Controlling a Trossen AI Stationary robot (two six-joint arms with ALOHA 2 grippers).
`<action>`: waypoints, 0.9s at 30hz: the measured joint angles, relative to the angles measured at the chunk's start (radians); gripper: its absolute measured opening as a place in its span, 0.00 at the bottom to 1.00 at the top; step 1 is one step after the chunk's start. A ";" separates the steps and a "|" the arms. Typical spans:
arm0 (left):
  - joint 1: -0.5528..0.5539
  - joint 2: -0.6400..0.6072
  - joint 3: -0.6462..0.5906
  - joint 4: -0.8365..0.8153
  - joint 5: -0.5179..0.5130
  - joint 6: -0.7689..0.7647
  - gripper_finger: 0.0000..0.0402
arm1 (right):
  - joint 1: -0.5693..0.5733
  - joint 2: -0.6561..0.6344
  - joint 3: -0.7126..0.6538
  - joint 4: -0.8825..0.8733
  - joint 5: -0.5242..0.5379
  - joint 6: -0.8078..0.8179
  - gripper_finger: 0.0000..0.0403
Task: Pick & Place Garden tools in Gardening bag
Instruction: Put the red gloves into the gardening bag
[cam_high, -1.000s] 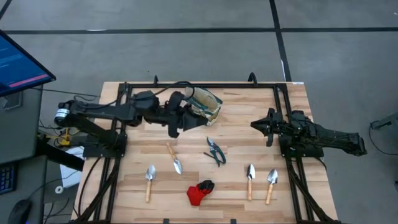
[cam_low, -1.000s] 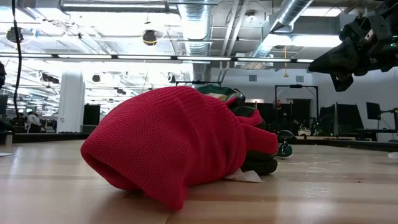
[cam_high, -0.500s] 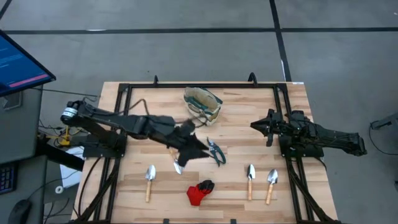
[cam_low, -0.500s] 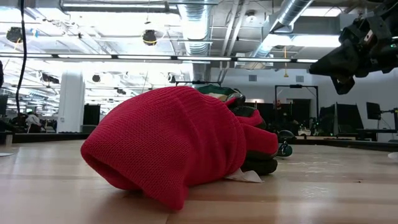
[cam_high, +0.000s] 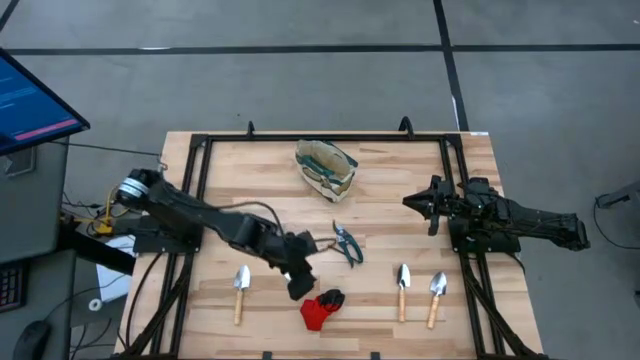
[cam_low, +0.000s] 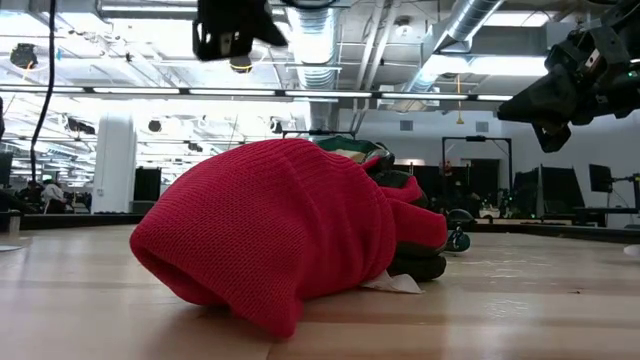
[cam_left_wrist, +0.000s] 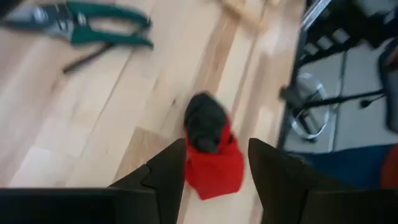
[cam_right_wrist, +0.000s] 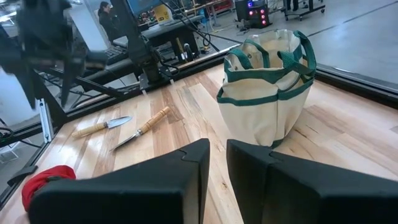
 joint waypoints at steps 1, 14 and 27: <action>-0.009 0.019 0.000 -0.004 0.000 0.005 0.43 | 0.000 0.000 0.000 0.000 0.000 0.000 0.12; -0.056 0.168 0.000 -0.022 -0.001 -0.163 0.41 | 0.000 0.000 0.000 -0.049 0.001 0.000 0.12; -0.060 0.166 0.099 0.057 0.008 -0.259 0.33 | 0.000 0.000 0.000 -0.051 0.002 0.000 0.12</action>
